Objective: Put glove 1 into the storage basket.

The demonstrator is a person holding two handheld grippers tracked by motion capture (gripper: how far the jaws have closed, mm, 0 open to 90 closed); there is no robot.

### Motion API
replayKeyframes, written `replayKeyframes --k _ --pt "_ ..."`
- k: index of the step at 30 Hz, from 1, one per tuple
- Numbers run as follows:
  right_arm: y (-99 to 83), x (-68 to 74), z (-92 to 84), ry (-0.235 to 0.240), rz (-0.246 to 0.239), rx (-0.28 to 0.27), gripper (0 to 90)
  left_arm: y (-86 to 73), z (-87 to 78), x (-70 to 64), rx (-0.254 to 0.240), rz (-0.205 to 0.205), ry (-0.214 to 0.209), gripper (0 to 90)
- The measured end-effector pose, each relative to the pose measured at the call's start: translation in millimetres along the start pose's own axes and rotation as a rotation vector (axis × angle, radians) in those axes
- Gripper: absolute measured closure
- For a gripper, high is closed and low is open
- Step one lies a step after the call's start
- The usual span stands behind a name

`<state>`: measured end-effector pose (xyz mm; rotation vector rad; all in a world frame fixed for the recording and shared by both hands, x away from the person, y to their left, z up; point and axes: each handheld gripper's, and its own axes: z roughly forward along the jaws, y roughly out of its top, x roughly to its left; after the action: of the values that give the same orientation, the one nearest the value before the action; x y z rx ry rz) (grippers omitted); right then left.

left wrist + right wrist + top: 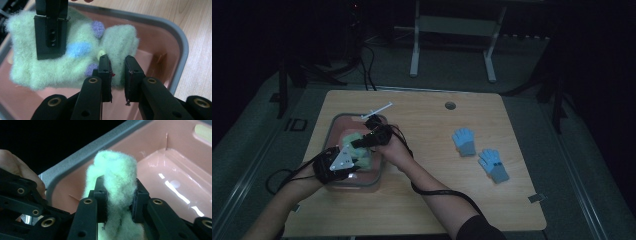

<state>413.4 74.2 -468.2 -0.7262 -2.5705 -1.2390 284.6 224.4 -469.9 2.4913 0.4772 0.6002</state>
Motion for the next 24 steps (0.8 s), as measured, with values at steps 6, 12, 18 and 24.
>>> replayKeyframes --k 6,12,18,24 --pt "-8.3 -8.0 12.1 -0.011 0.009 0.032 72.0 -3.3 14.9 2.2 0.042 -0.013 -0.048 78.6" --pt "-9.9 -11.6 20.2 -0.031 0.006 0.057 71.9 -5.1 25.9 7.6 0.068 -0.021 -0.086 78.5" --pt "-5.9 -7.2 26.9 -0.093 -0.034 0.113 66.2 -5.8 33.8 12.2 0.099 -0.026 -0.118 78.4" --pt "-2.4 -6.2 28.9 -0.148 -0.054 0.142 50.8 -3.3 43.9 16.6 0.162 -0.039 -0.147 76.7"
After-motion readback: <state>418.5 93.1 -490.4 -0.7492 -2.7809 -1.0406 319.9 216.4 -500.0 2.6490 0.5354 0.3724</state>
